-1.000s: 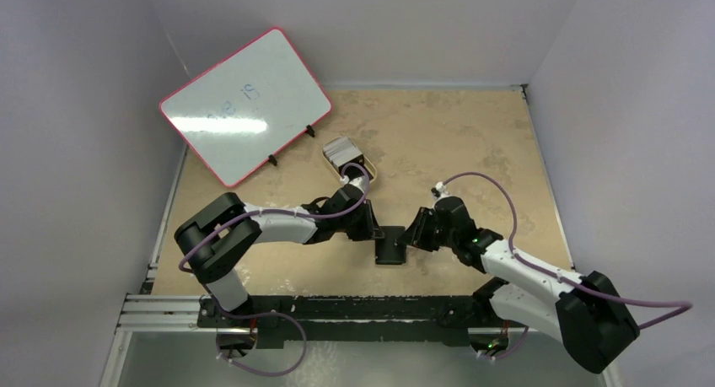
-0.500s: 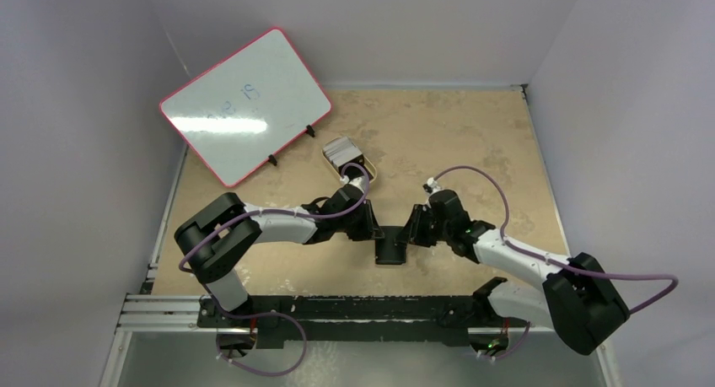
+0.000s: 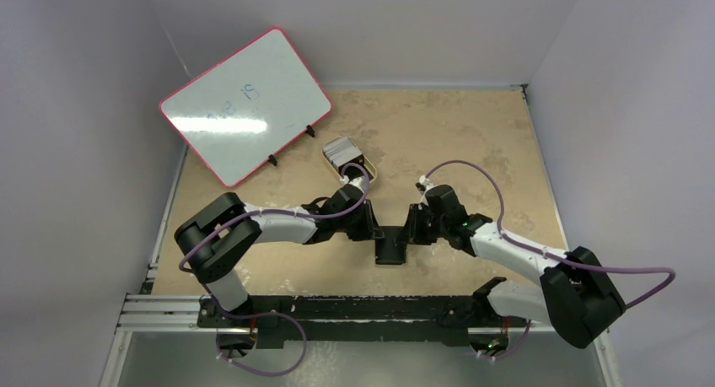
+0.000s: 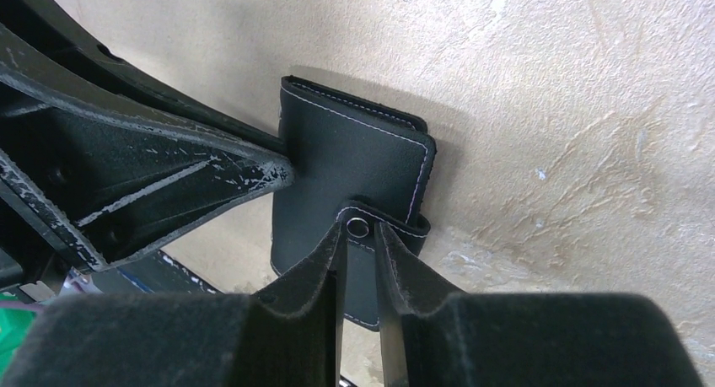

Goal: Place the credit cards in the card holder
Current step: Close the card holder at the center of the board.

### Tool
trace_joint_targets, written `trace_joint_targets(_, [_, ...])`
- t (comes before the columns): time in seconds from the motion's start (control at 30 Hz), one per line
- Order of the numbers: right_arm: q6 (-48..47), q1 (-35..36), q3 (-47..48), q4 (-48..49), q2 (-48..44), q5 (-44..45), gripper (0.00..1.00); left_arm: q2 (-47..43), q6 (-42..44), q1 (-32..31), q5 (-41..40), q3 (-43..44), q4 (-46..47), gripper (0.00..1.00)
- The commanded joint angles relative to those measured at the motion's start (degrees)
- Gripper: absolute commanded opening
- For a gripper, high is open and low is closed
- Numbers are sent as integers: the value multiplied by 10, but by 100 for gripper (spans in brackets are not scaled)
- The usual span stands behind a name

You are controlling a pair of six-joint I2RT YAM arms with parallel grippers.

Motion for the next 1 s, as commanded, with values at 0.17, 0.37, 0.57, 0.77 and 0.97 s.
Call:
trace_joint_targets(0.17, [-19, 2, 27, -38, -26, -21, 20, 12, -8, -5, -10, -6, 12, 15])
trace_joint_targets(0.37, [20, 5, 46, -68, -61, 46, 24, 11, -14, -5, -10, -7, 14, 15])
trace_joint_targets(0.57, [54, 22, 73, -102, -77, 121, 26, -16, -29, -5, -13, -11, 12, 15])
trace_joint_targets(0.77, [81, 80, 105, -115, -35, 164, 27, -70, -35, -5, -40, -10, -20, 19])
trace_joint_targets(0.97, [105, 122, 138, -146, 15, 222, 29, -100, -26, -4, -79, -11, -73, 19])
